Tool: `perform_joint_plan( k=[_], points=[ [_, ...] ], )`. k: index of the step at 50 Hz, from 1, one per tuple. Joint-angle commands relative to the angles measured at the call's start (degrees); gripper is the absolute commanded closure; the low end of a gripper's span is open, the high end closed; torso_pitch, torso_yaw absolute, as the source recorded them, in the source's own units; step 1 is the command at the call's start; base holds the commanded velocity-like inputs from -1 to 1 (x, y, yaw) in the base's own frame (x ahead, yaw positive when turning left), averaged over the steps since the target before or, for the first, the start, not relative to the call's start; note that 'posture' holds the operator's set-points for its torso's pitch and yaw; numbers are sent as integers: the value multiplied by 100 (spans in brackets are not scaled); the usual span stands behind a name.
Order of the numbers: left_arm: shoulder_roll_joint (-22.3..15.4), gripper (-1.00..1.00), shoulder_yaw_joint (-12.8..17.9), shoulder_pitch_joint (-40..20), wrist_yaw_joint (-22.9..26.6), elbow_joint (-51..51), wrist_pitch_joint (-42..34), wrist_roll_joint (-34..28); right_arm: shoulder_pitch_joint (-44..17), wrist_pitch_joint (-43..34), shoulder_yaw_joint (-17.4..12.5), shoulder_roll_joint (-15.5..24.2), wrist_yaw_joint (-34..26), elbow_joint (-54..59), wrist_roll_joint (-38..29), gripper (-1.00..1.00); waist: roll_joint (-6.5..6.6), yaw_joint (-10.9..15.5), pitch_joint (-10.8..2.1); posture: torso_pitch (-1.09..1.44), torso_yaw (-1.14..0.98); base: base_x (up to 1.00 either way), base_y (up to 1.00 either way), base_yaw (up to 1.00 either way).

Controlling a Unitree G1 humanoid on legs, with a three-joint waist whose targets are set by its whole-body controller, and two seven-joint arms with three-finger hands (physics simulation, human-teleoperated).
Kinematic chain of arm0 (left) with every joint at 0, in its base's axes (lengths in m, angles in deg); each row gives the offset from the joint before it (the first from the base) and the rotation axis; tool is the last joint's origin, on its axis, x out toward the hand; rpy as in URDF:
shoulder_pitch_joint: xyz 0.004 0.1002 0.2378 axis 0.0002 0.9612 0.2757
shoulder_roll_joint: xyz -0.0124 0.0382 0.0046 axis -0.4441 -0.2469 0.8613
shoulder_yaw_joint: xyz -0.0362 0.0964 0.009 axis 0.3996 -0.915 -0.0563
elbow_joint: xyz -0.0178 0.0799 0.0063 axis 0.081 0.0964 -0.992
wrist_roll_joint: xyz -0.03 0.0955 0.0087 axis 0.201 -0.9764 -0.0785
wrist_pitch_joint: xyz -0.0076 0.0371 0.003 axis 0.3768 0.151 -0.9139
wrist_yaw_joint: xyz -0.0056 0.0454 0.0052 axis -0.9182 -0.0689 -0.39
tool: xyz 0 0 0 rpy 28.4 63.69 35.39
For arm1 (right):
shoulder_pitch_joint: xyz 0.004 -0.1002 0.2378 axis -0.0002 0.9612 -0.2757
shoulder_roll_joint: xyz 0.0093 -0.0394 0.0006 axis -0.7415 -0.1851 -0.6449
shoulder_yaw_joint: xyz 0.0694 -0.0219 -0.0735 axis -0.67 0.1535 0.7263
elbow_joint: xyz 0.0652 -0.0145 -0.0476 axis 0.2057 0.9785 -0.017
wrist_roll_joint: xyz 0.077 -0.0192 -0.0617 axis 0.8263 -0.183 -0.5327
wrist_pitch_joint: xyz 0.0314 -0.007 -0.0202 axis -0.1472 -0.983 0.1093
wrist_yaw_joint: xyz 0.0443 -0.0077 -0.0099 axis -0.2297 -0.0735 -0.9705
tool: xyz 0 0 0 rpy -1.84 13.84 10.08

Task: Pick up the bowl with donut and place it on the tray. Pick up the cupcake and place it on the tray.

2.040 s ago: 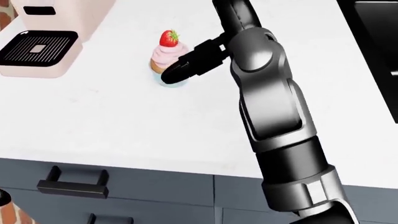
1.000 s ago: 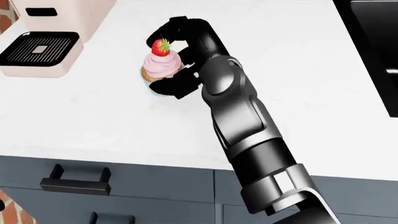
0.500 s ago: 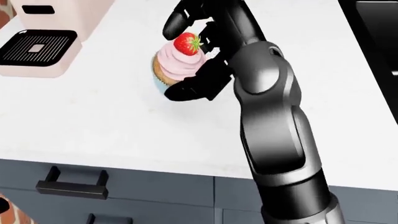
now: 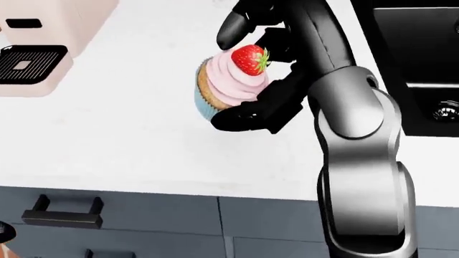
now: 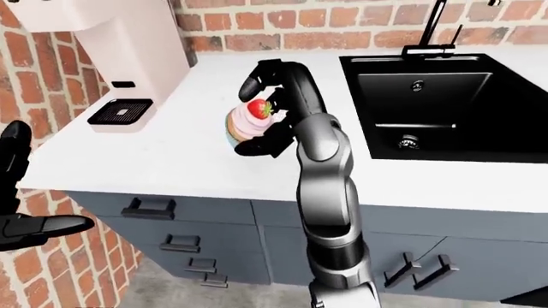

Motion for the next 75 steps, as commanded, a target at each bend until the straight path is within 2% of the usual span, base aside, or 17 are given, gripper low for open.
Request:
perform_joint_plan(
  k=[1,6,10,18,20,25,28,31,38,48,50,51,52,55,60,64,75],
  points=[
    [-47,-100,53,-47,41,108,161,-64,-169,184,-13,96,31,-147,-112,100,43,-4,-83,0,0,-32,-58,0],
    [-138,-100,50,-85,-63,108,139,49,-152,127,-62,69,-24,-232,-115,100,-140,140,35,0,0,-13,-91,0],
    [-127,-100,14,-98,-54,108,134,10,-102,147,-66,53,-23,-250,-93,100,-681,325,-68,0,0,-10,-100,0],
    [-131,-100,-32,-94,-41,108,144,-28,-93,91,-71,63,-20,-325,-52,100,-255,78,95,0,0,-9,-100,0],
    [-145,-100,-23,-90,-57,108,149,-4,-88,74,-60,60,-26,-352,-49,100,132,102,13,0,0,-10,-100,0],
    [-70,-100,-87,-84,29,108,166,-158,-63,108,-70,66,-25,-359,-21,100,145,44,-6,0,0,-9,-100,0],
    [-9,-100,-101,-97,102,108,154,-247,-41,84,-64,53,-19,-393,-18,100,-97,68,144,0,0,-9,-100,0],
    [-3,-100,-92,-112,119,108,138,-259,-6,131,-73,52,11,-372,14,100,-772,84,-107,0,0,-10,-100,0],
    [-126,-100,-23,-108,-21,108,141,-49,-28,21,-47,51,-24,-478,-13,100,-262,47,199,0,0,-12,-100,0],
    [-43,-100,-32,-108,85,108,142,-176,-46,-8,-74,45,9,-464,44,100,164,-153,-10,0,0,-25,-90,-10],
    [-39,-100,-38,-113,91,108,140,-190,-53,-6,-91,59,18,-454,72,100,-847,-218,100,0,0,-24,0,-100],
    [-51,-100,-46,-116,76,108,142,-178,-46,3,-96,62,28,-452,88,100,-1001,-323,122,0,0,-23,0,-100],
    [-65,-100,-54,-113,60,108,149,-164,-45,10,-99,68,35,-445,104,100,-580,-311,47,0,0,-23,0,-100],
    [-105,-100,-52,-121,9,108,145,-111,-73,-62,-83,79,26,-503,105,100,-520,-457,-109,0,0,-23,0,-100],
    [-344,-100,-30,-45,-254,108,239,201,-64,-33,-95,101,30,-528,134,100,-355,-230,178,0,0,-23,-20,-80],
    [-453,-100,-57,-27,-393,108,282,331,-87,-30,-134,90,60,-580,228,100,344,91,314,0,0,-12,-68,0],
    [-204,-100,-95,-49,-110,108,237,-8,-111,-147,-62,82,76,-659,230,100,555,-48,-115,0,0,0,-16,0]
  ],
)
